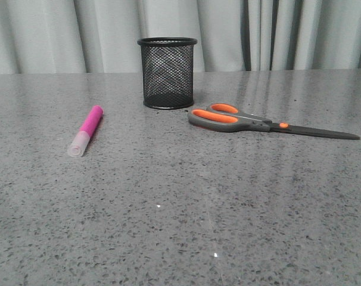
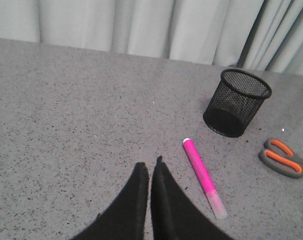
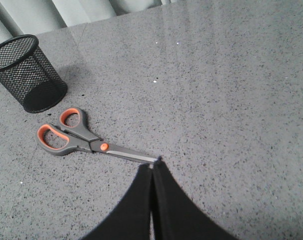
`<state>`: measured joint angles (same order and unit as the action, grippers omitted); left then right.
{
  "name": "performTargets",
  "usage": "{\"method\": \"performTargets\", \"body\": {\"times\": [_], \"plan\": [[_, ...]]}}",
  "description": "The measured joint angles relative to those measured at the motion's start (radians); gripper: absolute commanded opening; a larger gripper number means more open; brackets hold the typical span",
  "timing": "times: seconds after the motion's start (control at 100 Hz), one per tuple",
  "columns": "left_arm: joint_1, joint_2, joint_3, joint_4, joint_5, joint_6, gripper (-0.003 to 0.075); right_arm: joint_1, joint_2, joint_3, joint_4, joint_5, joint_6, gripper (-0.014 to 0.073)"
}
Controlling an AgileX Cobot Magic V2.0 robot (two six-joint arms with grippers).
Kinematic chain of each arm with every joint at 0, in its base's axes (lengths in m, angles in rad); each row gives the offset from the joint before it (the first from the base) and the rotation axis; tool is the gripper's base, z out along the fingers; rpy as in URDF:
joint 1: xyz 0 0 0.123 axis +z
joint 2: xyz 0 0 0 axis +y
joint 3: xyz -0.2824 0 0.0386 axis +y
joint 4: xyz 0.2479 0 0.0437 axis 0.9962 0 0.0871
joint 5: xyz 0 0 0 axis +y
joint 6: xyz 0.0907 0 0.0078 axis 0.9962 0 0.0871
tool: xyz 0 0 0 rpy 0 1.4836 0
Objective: Put pen and scissors into bin
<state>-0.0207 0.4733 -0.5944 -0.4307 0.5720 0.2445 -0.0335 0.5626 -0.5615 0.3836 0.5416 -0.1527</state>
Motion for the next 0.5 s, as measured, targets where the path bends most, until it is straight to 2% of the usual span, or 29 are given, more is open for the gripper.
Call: {"method": "performTargets", "body": {"times": [0.1, 0.18, 0.28, 0.36, 0.43, 0.5], "plan": [[0.0, 0.051, -0.035, 0.003, 0.036, 0.007, -0.0013, 0.0, 0.049, -0.043, -0.001, 0.023, -0.01, -0.0041], [0.0, 0.078, -0.046, -0.002, 0.047, 0.009, 0.0034, 0.0, 0.076, -0.066, -0.001, 0.048, -0.025, 0.0062], [0.0, 0.109, -0.052, -0.02, 0.053, 0.009, 0.0181, 0.0, 0.105, -0.087, -0.001, 0.079, -0.031, 0.0262], [0.0, 0.131, -0.052, -0.037, 0.057, 0.01, 0.0356, 0.0, 0.119, -0.098, -0.001, 0.091, -0.033, 0.0412], [0.0, 0.151, -0.052, -0.054, 0.061, 0.011, 0.0466, 0.0, 0.124, -0.104, -0.001, 0.098, -0.033, 0.0433], [0.0, 0.17, -0.052, -0.075, 0.067, 0.033, 0.0481, 0.0, 0.124, -0.109, -0.002, 0.1, -0.033, 0.0433]]}}
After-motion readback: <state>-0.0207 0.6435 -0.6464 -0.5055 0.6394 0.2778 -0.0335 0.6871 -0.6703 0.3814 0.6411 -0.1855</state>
